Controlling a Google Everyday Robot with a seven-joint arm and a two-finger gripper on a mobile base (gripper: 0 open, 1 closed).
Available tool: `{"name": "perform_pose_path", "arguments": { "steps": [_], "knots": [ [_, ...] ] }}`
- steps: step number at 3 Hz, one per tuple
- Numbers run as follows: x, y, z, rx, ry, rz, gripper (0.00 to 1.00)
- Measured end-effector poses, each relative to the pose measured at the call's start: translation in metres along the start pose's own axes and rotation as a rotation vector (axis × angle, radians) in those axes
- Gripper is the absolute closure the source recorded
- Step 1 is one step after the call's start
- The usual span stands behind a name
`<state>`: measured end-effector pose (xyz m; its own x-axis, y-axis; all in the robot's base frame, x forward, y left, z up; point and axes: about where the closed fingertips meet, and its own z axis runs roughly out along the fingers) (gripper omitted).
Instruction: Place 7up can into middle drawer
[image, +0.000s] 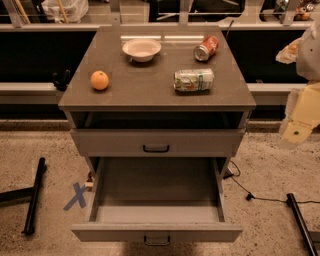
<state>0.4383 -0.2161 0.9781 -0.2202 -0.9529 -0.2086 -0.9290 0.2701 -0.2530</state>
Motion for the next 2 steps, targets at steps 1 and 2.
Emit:
{"name": "perform_pose_path", "arguments": {
  "steps": [1, 2],
  "knots": [
    [0.0, 0.0, 0.0, 0.0, 0.0, 0.0, 0.0],
    [-0.0007, -0.0093, 0.0012, 0.015, -0.031, 0.005, 0.0]
  ]
}}
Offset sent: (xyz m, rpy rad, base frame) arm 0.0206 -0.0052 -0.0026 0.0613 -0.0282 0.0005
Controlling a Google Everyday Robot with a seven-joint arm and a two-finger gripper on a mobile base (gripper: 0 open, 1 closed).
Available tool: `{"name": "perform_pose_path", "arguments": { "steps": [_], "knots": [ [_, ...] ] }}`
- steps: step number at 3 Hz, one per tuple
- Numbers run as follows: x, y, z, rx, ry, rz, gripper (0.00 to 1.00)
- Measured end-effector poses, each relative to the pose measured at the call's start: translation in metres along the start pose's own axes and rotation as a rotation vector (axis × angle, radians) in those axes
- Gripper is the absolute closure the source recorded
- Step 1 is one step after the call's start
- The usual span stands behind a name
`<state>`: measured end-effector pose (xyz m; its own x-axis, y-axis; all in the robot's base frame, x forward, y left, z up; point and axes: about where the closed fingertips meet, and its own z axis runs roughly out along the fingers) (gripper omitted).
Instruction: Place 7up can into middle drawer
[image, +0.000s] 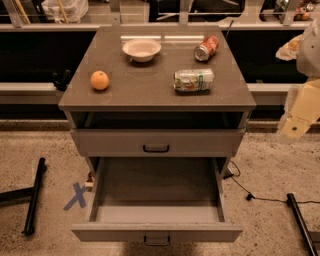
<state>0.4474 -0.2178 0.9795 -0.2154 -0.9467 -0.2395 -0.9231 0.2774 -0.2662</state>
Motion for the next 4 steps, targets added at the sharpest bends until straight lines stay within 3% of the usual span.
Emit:
{"name": "perform_pose_path", "arguments": {
  "steps": [1, 2, 4],
  "knots": [
    [-0.006, -0.033, 0.014, 0.006, -0.056, -0.02, 0.0],
    [-0.015, -0.086, 0.039, -0.01, -0.118, -0.044, 0.0],
    [-0.039, -0.147, 0.084, -0.044, -0.174, -0.082, 0.0]
  ]
}}
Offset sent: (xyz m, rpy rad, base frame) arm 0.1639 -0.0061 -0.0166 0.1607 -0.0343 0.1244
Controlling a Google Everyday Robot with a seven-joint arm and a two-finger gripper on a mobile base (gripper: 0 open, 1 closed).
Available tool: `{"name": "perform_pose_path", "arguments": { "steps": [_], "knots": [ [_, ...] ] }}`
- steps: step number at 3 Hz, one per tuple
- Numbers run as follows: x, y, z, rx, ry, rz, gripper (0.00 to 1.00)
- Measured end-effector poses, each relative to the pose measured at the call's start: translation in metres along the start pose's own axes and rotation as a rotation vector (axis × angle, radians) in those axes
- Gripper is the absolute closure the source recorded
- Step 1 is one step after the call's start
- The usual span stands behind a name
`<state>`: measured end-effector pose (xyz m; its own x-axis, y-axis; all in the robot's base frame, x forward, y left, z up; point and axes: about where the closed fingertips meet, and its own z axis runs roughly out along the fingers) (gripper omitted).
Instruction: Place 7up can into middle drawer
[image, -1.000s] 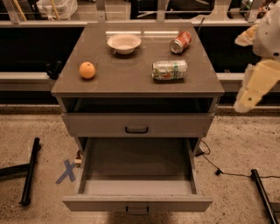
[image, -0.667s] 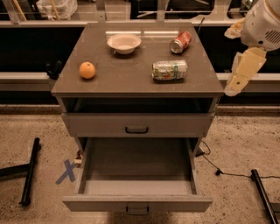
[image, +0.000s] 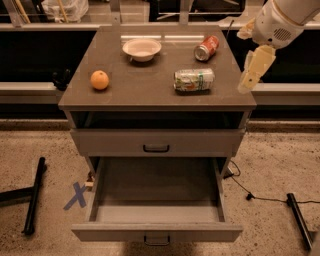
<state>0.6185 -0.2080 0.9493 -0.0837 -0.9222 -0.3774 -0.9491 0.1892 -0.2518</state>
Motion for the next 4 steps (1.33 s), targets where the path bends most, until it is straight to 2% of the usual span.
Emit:
{"name": "perform_pose_path", "arguments": {
  "steps": [1, 3, 4],
  "knots": [
    [-0.014, -0.035, 0.055, -0.027, -0.022, -0.032, 0.0],
    [-0.02, -0.047, 0.073, -0.032, -0.055, -0.041, 0.0],
    [-0.027, -0.052, 0.099, -0.067, -0.072, -0.053, 0.0]
  ]
}}
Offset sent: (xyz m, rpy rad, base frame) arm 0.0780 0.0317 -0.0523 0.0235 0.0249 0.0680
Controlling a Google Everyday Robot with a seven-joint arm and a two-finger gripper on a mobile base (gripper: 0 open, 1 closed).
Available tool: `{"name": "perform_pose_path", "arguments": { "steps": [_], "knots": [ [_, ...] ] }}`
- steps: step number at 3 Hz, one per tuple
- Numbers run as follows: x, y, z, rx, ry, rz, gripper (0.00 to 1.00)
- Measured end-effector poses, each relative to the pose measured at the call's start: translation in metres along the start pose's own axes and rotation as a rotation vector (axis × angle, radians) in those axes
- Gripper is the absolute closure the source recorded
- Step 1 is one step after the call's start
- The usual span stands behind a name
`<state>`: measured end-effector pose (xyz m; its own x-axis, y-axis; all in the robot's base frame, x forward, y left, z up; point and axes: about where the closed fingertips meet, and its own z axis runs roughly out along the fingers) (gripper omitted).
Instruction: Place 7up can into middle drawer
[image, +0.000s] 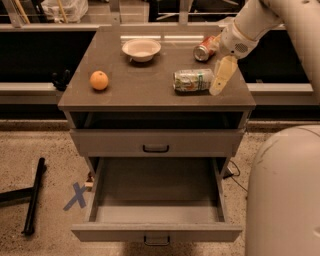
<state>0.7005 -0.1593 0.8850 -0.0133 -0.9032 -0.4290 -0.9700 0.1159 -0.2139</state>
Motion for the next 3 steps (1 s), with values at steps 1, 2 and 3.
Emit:
{"name": "perform_pose_path", "arguments": {
  "steps": [1, 2, 3],
  "knots": [
    [-0.001, -0.004, 0.015, -0.022, 0.0, -0.005, 0.0],
    [-0.008, -0.005, 0.028, -0.038, 0.028, -0.034, 0.03],
    [-0.012, -0.004, 0.035, -0.046, 0.046, -0.045, 0.26]
  ]
}}
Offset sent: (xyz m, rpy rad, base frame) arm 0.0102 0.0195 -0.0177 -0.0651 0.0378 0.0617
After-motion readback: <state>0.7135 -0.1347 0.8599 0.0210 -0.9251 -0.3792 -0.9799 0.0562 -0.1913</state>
